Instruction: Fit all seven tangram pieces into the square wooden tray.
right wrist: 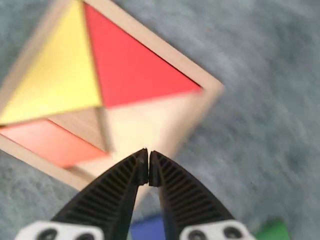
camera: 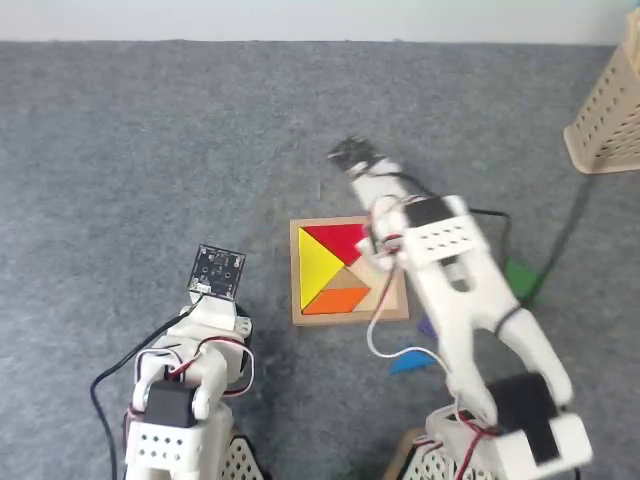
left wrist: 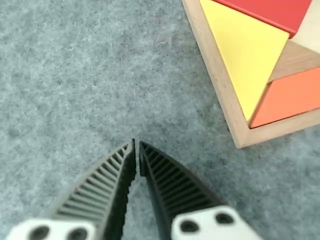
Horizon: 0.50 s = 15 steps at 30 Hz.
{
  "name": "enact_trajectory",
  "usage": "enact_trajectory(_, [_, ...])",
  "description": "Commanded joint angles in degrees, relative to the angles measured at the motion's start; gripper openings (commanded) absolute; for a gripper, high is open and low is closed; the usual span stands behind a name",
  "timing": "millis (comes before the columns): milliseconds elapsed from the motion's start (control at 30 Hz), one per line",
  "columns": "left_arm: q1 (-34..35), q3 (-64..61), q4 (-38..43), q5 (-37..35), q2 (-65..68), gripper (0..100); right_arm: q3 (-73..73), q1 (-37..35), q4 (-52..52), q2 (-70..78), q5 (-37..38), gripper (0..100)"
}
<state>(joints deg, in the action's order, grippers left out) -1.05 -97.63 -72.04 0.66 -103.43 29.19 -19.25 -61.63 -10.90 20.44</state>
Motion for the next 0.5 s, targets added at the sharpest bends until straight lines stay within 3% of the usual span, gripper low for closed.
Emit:
enact_trajectory(0, [0.09, 1.10, -0.35, -0.35, -1.23, 1, -0.97, 7.69, -6.11, -6.37, -0.62, 0.7])
enact_trajectory(233, [0.09, 1.10, -0.35, -0.35, -1.23, 1, -0.26, 25.80, -11.65, -6.55, -6.95, 4.2])
enact_trajectory(367, [0.09, 1.10, -0.35, -0.35, -1.23, 1, -0.70, 28.00, -12.26, -6.37, -5.10, 18.8])
enact_trajectory(467, [0.09, 1.10, -0.35, -0.35, -1.23, 1, -1.49, 27.91, -13.67, -3.91, -1.23, 20.0])
